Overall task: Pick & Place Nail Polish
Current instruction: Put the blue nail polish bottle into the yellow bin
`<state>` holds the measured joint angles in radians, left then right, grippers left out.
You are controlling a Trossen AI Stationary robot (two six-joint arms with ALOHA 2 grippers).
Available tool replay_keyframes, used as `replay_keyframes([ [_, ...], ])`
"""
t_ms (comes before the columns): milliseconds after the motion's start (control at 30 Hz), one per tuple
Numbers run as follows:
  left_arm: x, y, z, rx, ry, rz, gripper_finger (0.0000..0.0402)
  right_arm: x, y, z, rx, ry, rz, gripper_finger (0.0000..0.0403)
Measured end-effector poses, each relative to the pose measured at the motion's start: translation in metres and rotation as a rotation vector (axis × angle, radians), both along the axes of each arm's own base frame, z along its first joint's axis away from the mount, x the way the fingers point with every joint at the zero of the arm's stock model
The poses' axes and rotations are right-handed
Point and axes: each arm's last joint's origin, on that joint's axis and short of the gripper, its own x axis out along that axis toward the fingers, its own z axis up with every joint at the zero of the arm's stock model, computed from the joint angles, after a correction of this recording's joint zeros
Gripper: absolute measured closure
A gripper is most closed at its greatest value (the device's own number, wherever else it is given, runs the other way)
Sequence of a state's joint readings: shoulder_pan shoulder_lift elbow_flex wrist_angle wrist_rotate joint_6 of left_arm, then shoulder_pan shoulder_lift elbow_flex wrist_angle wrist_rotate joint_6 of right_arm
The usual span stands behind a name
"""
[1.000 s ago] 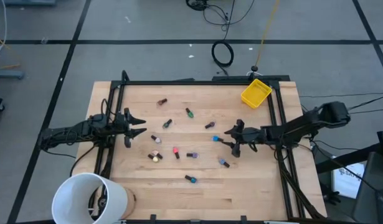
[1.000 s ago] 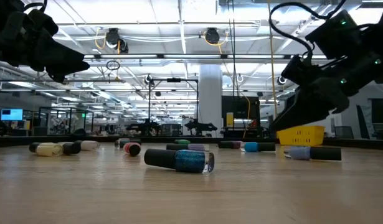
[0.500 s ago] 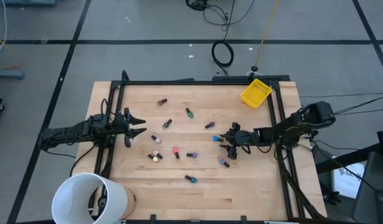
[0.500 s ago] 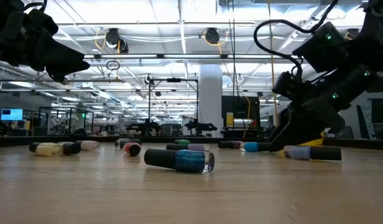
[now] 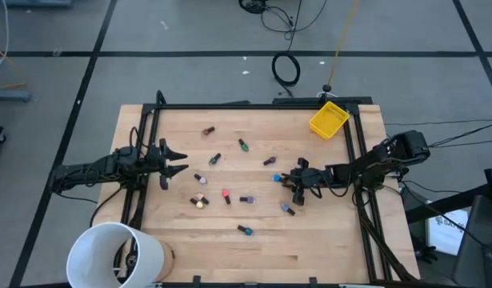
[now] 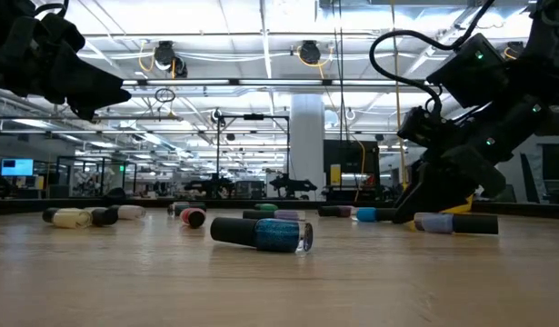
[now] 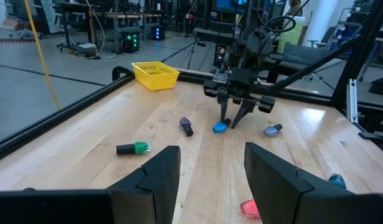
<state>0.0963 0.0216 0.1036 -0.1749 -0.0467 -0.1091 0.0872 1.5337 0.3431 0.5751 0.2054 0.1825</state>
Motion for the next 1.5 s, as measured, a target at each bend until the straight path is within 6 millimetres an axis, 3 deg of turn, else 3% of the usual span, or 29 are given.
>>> replay_keyframes([
  [300, 0.000, 0.000, 0.000, 0.000, 0.000, 0.000, 0.0224, 0.000, 0.000, 0.000, -0.001, 0.002, 0.000, 0.0354],
  [500, 0.000, 0.000, 0.000, 0.000, 0.000, 0.000, 0.0224, 0.002, 0.000, 0.005, -0.067, -0.041, 0.038, 0.0354],
  [733, 0.000, 0.000, 0.000, 0.000, -0.001, 0.002, 0.0224, 0.007, 0.000, 0.032, -0.181, -0.209, 0.116, 0.0354],
  [1000, 0.000, 0.000, 0.000, 0.000, 0.000, 0.002, 0.0224, -0.002, 0.004, 0.055, -0.627, -0.182, 0.244, 0.0354],
  [1267, 0.000, 0.000, 0.000, 0.000, 0.000, 0.005, 0.0224, -0.008, 0.018, 0.064, -1.019, -0.044, 0.169, 0.0354],
  [1500, 0.000, 0.000, 0.000, 0.000, -0.001, 0.006, 0.0224, -0.014, 0.034, 0.069, -1.259, 0.103, 0.124, 0.0354],
])
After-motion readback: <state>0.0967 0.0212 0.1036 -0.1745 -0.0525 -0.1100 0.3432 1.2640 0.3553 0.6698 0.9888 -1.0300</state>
